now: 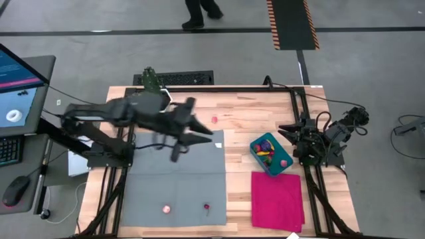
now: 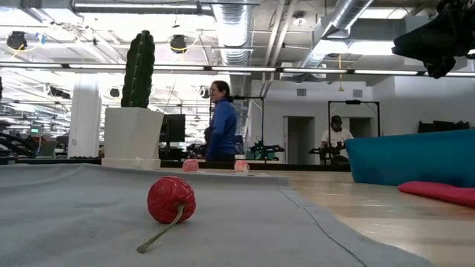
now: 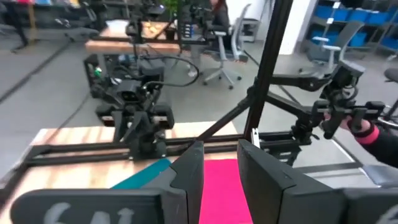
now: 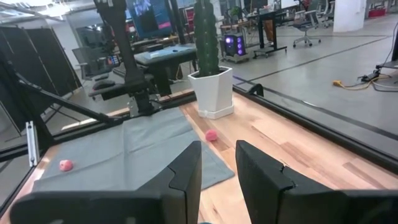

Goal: Pick and placing Produce into tupperware
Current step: Put the red cherry into the blue bin

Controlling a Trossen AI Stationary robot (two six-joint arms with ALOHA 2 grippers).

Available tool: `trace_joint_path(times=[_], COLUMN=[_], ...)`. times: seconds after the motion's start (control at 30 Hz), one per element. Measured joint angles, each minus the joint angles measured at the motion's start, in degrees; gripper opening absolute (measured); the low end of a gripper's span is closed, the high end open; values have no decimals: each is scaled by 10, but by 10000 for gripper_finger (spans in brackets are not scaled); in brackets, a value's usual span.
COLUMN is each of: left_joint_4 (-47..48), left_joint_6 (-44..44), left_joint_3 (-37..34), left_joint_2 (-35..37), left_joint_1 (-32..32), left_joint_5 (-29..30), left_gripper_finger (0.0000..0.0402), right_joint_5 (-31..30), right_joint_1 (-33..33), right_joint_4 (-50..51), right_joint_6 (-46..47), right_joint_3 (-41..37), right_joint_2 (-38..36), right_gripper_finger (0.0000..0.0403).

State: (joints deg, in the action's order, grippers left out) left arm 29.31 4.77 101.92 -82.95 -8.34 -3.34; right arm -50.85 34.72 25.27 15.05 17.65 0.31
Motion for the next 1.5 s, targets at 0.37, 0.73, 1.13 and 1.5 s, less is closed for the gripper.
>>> trace_joint_path(times=[0.37,0.73,1.13,1.5], left_joint_4=[54,126,-142,-283], left_joint_6=[-46,-25,-112,-57], left_joint_3=[0,-4,-333,-675], left_joint_2=[85,119,286,580], left_joint_1=[-175,-317,-380,-367], left_joint_5=[198,395,442,430], left_gripper_finger=[87,87,86,86], right_joint_5=[0,9,45,129], right_joint_1=[0,0,0,0], right_joint_4=[-4,-74,-93,-224], right_joint_6=[4,-31,-41,-81], right_joint_3=[0,0,0,-31], right_joint_2=[0,0,0,45], right_gripper_finger=[123,123,123,123])
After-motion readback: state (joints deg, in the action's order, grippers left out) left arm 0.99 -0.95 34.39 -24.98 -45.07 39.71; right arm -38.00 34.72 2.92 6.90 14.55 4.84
